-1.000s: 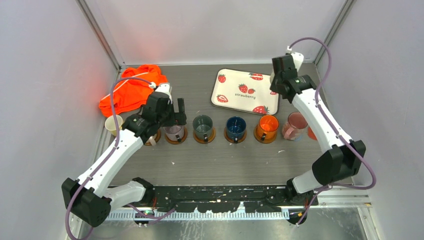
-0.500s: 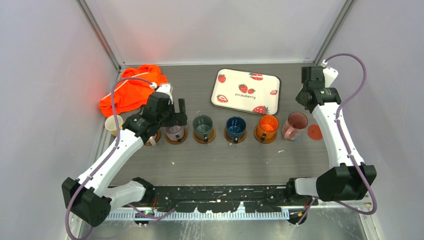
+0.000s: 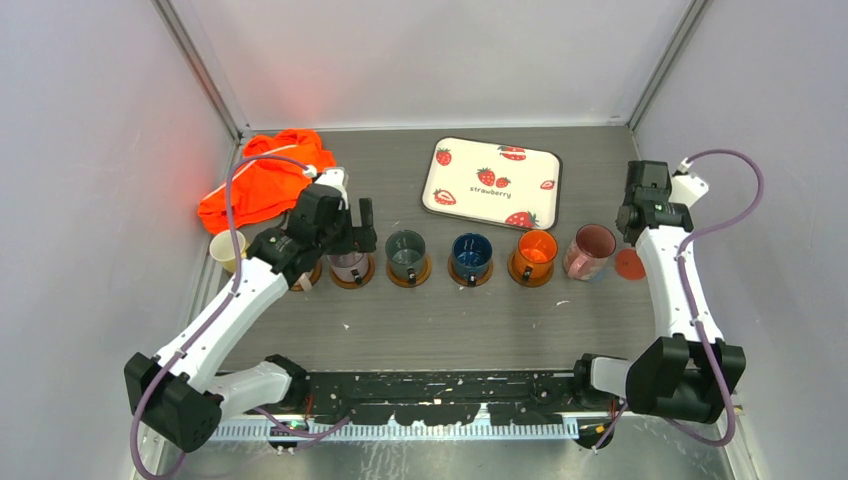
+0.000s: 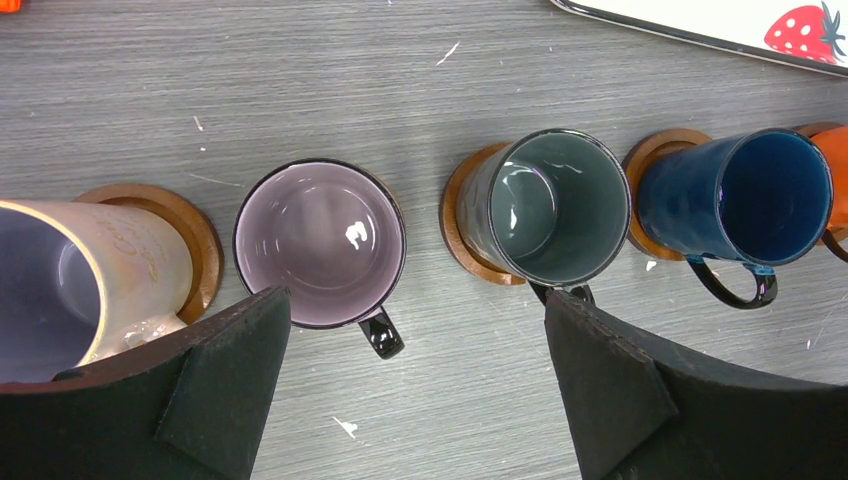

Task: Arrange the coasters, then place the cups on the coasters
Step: Place the cup on the coaster.

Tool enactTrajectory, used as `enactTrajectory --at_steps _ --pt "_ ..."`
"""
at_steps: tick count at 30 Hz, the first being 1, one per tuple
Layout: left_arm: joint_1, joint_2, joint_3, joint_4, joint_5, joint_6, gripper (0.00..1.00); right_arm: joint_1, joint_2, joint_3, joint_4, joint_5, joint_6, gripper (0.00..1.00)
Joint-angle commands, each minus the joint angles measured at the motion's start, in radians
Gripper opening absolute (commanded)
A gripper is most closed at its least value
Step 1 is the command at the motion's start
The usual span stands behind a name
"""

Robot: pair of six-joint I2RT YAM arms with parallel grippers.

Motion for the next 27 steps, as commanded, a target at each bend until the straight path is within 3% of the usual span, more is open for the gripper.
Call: enactTrajectory --at_steps 1,27 --pt "-0.007 0.002 0.01 0.039 0.008 -0.003 1.0 -0.051 -0.039 -0.03 0.13 0.025 0.078 0.01" --pt "-0.019 0.038 0.01 0.038 0.007 -0.001 1.0 -0.153 0.056 -0.217 0.288 -0.018 0.122 0.01"
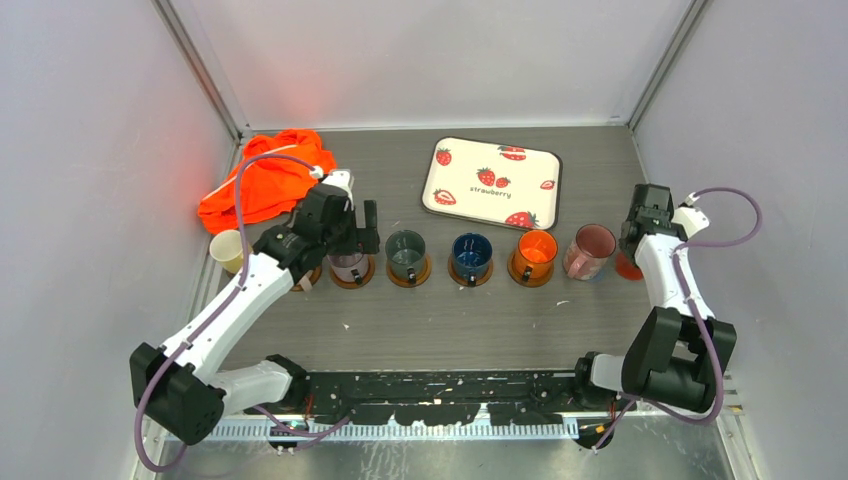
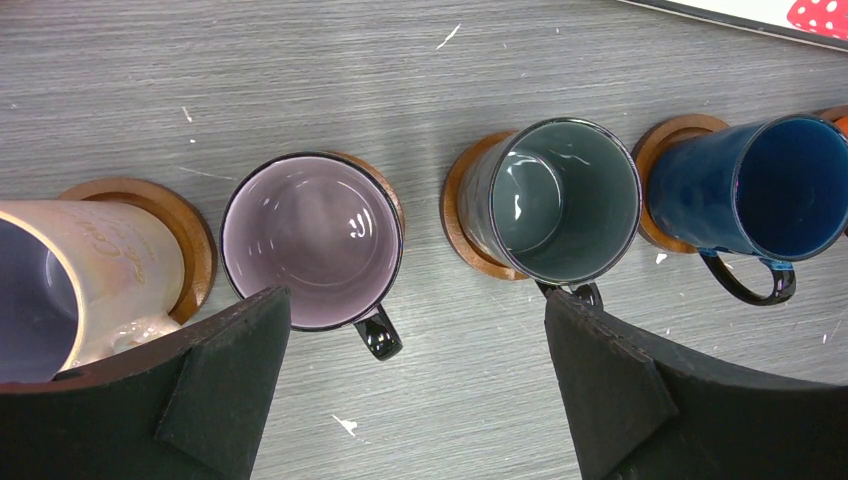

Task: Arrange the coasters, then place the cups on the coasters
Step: Place the cup on the coaster.

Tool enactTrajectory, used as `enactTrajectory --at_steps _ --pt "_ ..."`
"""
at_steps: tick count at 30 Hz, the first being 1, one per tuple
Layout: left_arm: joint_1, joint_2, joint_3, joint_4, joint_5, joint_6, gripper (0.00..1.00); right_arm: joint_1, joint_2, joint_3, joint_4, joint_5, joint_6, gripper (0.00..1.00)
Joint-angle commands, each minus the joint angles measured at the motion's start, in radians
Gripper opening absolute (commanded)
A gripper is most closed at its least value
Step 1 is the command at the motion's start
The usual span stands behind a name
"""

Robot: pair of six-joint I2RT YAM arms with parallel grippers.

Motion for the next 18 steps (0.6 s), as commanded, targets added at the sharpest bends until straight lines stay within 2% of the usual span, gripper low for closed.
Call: enactTrajectory --at_steps 1,18 --pt "-0.006 0.005 0.009 0.039 0.007 -0.001 1.0 -0.007 0.009 -0.006 0.119 0.03 0.017 0.0" --pt "-0.015 0.01 0.011 0.034 -0.001 0.001 1.0 -0.015 0.064 -0.088 0.236 -0.026 -0.014 0.01"
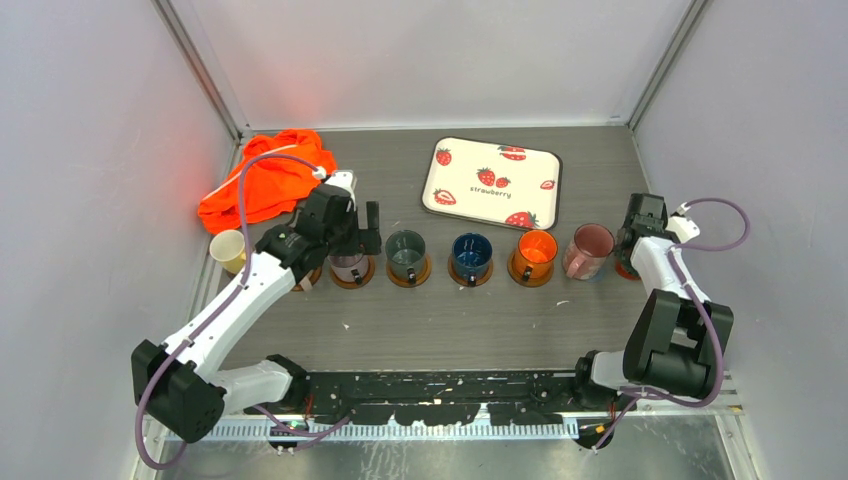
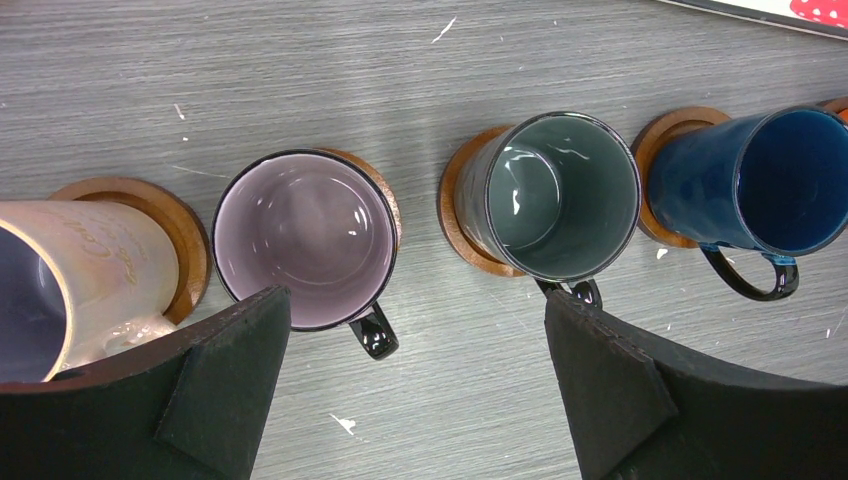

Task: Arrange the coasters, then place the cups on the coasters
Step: Place the cup on the coaster.

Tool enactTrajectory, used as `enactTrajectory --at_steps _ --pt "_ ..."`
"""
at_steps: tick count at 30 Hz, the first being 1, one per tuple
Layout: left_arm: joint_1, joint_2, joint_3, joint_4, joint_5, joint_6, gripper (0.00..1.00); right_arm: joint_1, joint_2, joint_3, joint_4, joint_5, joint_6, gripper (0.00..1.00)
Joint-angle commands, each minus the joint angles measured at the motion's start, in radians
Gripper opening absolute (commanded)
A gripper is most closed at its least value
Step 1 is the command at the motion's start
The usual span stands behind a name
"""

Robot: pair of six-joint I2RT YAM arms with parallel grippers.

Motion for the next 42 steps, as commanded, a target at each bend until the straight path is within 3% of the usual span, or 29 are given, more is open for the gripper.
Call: enactTrajectory --at_steps 1,16,26,42 --pt "-0.005 0.001 0.011 0.034 0.0 0.001 1.0 -0.001 -0.001 0.006 0.11 0.013 -0.009 0.01" --pt "-0.007 0.0 0.013 0.032 -0.003 0.001 1.0 -0.002 0.022 0.004 0.092 0.008 -0.017 0.01" --pt "-0.008 0.001 0.013 0.034 0.006 -0.001 1.0 -0.001 0.02 -0.009 0.081 0.004 -0.022 0.16" --pt "-0.014 -0.002 0.013 0.035 0.013 -0.004 1.0 -0.001 0.009 -0.019 0.062 0.012 -0.028 0.28"
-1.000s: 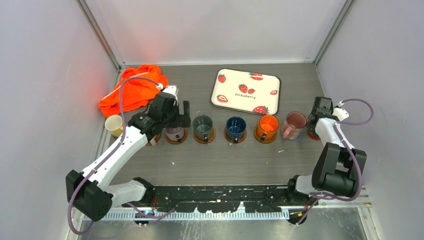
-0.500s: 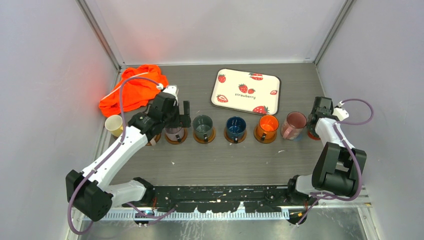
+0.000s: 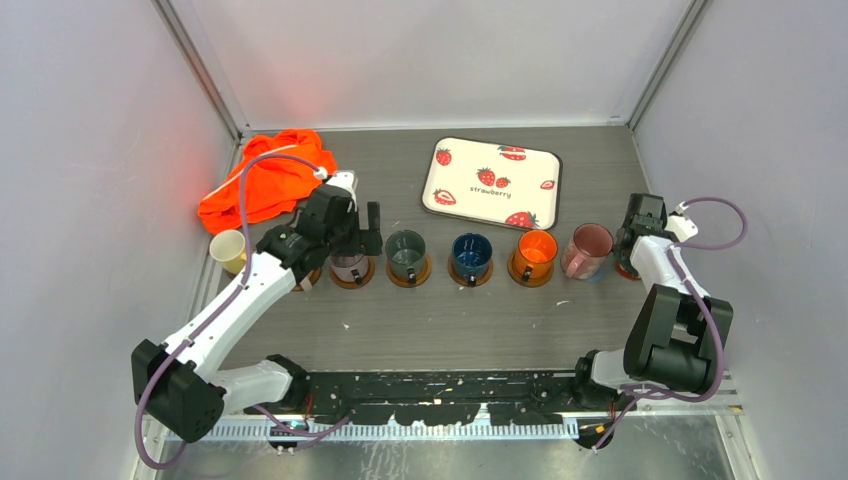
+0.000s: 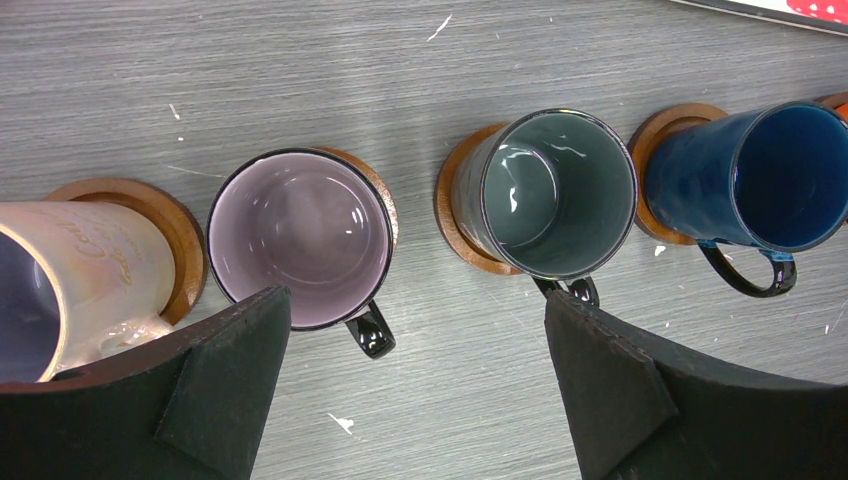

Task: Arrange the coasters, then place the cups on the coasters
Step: Place the cup on the coaster.

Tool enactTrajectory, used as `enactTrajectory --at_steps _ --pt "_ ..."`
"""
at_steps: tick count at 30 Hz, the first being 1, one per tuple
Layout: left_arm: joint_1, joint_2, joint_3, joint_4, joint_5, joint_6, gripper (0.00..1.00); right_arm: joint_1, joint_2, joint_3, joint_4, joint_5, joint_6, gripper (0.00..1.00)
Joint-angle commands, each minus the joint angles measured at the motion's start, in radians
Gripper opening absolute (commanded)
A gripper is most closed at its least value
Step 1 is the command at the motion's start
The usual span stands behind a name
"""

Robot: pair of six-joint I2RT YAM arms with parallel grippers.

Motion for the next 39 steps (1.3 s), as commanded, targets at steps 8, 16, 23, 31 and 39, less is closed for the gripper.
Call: enactTrajectory --at_steps 8,16,23,31,39 --pt "-0.011 -0.001 0.014 0.035 0.014 -0.004 1.0 0.002 -0.031 -0.02 0.02 0.027 -0.014 0.32" --pt "-0.012 0.0 0.013 0.034 0.013 -0.005 1.0 0.001 -0.063 -0.011 -0.013 0.016 -0.017 0.4" --pt "-0.012 0.008 0.016 0.035 0.017 -0.007 1.0 0.001 -0.096 0.025 -0.061 0.008 -0.017 0.55" --pt "-0.012 0.012 0.02 0.034 0.028 -0.008 1.0 0.001 -0.133 0.062 -0.125 0.038 -0.007 0.69" --pt "-0.013 0.004 0.02 0.036 0.029 -0.008 1.0 0.002 -0.153 0.1 -0.171 0.06 0.001 0.73"
